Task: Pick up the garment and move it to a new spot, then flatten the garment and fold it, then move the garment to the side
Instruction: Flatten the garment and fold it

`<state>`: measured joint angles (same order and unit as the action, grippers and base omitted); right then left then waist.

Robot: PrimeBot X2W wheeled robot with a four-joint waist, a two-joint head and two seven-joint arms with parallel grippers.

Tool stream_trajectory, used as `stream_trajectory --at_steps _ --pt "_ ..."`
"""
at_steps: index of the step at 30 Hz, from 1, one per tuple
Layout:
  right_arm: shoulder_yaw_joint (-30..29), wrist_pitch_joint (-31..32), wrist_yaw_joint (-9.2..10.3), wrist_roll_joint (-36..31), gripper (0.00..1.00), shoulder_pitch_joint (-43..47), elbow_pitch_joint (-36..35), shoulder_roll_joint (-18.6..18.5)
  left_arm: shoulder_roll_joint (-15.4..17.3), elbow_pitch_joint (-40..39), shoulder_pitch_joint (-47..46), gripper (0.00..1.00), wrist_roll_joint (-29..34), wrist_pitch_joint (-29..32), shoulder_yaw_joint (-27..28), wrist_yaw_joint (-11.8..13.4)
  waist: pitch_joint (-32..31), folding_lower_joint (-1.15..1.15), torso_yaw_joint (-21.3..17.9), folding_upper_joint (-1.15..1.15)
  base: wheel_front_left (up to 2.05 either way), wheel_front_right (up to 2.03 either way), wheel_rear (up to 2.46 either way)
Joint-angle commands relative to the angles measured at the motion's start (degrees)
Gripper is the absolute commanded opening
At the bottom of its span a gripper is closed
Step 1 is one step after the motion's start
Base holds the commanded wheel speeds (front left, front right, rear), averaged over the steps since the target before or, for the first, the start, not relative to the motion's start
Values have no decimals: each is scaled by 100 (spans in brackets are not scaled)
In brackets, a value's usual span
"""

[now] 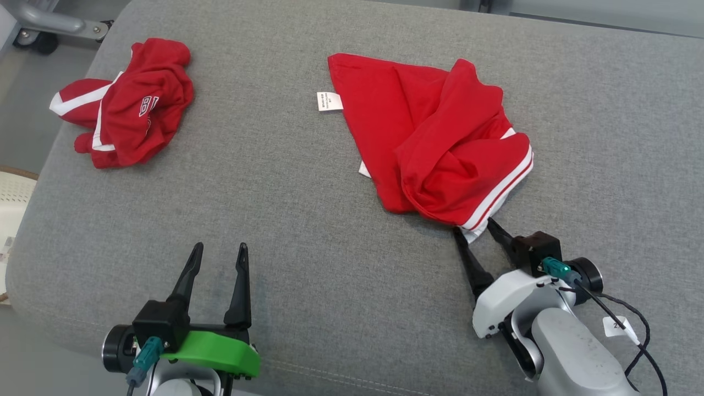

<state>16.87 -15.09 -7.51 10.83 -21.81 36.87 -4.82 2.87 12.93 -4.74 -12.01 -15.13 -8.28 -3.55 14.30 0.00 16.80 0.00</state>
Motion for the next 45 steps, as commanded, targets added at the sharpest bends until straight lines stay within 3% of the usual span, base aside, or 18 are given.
stream_trajectory --at_steps 1,7,13,19,24,32,33,34,40,45 --pt "-73 -9 4 -49 0 -77 0 -26 7 -18 -85 100 -24 -1 -14 5 8 0 -15 0 0 0 0" --pt "-687 -8 5 121 0 215 -558 -82 7 -112 -62 100 -5 -1 -63 -84 -96 0 -114 0 0 0 0" --pt "-1164 -9 5 150 0 572 -1637 -233 7 -122 162 100 -62 -2 -168 -138 -224 0 -329 0 0 0 0" --pt "-1288 -8 5 166 0 88 -2535 -681 7 -86 74 100 -110 -2 -331 -158 -174 0 -440 0 0 0 0" --pt "-1299 39 5 10 0 -732 -2183 -1198 9 -89 -76 100 -171 -1 -518 -154 -24 0 -300 0 0 0 0" --pt "-2019 568 6 -731 0 -2313 -426 -1826 8 11 -319 100 -375 -2 -926 -103 350 0 319 0 0 0 0" --pt "-2186 601 6 -888 46 -2459 -226 -1856 6 39 -331 100 -384 -1 -955 -101 376 0 372 0 0 0 0" --pt "-2346 639 6 -1036 100 -2564 -38 -1853 6 61 -337 100 -425 -2 -953 -73 391 0 412 0 0 0 0" --pt "-2510 337 6 -1487 100 -2590 490 -1499 6 113 -250 100 -450 -1 -918 -11 369 0 306 0 0 0 0" --pt "-1890 53 6 -1158 100 -2091 544 -1084 7 150 -200 100 -367 -2 -873 -54 301 0 -46 0 0 0 0"
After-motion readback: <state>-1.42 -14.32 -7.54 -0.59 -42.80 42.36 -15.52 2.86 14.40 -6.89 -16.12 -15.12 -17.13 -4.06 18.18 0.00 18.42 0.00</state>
